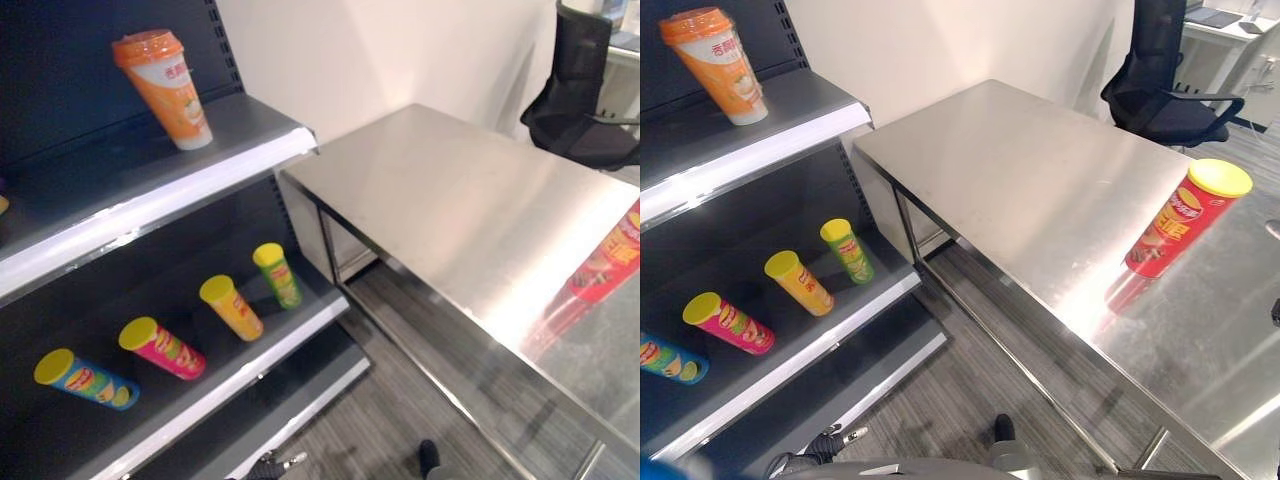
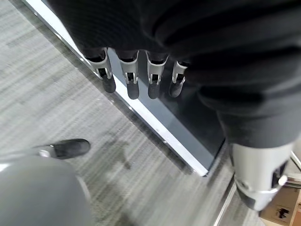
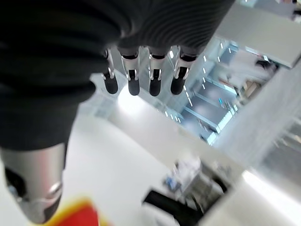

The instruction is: Put the goods on the table back onto the shelves and tidy them up.

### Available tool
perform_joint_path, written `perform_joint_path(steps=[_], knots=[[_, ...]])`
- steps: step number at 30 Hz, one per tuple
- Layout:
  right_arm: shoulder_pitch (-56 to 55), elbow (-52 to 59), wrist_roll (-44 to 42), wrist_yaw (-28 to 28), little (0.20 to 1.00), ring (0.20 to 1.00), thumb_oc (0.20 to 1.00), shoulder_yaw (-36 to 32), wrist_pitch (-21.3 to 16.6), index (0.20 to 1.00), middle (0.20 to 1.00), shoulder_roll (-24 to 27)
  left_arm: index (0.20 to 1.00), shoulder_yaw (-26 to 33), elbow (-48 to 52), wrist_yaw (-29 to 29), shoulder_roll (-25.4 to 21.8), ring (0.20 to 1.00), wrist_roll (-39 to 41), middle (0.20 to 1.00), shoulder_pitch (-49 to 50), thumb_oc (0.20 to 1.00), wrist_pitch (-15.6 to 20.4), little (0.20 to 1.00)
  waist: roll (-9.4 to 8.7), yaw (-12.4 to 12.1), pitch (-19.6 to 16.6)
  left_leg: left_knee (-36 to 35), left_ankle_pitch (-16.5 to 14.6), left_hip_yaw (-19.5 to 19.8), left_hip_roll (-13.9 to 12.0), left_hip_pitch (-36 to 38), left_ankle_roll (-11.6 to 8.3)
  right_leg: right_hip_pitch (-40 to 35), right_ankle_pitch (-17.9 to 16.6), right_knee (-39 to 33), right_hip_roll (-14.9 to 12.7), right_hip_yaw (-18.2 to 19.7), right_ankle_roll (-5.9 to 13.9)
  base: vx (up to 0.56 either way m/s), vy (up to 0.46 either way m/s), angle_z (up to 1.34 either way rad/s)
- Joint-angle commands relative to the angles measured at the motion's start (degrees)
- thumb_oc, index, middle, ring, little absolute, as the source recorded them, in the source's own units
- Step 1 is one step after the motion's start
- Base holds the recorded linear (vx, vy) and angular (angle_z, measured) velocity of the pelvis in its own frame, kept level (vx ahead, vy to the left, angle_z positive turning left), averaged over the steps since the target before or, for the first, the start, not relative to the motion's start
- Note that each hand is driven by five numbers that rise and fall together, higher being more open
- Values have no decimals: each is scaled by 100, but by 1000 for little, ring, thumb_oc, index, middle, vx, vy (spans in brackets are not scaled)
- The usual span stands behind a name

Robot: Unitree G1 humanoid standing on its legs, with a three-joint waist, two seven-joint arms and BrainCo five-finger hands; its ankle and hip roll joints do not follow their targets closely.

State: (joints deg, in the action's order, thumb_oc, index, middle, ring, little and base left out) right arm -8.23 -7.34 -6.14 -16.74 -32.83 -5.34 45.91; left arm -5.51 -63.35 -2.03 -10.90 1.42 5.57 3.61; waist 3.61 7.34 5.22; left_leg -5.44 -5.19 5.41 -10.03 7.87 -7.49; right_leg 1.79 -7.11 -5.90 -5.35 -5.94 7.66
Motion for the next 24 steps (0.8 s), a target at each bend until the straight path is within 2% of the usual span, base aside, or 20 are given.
perform_joint_path(steps=[1, 18, 24], knots=[[246, 37, -441, 180, 1000, 1000, 1000, -107, -186, 1000, 1000, 82, 1000, -129, -71, 30, -600, 1000, -15, 1000, -296, 1000, 64, 1000, -498, -129, -45, 44, -16, -450, 37, 95, -122, -152, 644, 145, -248, -172, 307, 52, -18, 10], [727, -523, -759, 186, 1000, 1000, 1000, 177, -226, 1000, 1000, 265, 1000, -248, 10, 78, -614, 1000, 68, 1000, -225, 1000, 35, 1000, -474, -325, -19, 44, 12, -408, 62, 77, -122, -344, 711, 112, -285, -368, 255, 4, -3, 5], [1051, -795, -1065, 322, 1000, 1000, 1000, 507, -252, 1000, 1000, 394, 1000, -309, 30, 111, -651, 1000, 102, 1000, -220, 1000, 27, 1000, -494, -415, -25, 44, 30, -404, 45, 63, -145, -382, 726, 97, -283, -416, 246, 0, 0, 0]])
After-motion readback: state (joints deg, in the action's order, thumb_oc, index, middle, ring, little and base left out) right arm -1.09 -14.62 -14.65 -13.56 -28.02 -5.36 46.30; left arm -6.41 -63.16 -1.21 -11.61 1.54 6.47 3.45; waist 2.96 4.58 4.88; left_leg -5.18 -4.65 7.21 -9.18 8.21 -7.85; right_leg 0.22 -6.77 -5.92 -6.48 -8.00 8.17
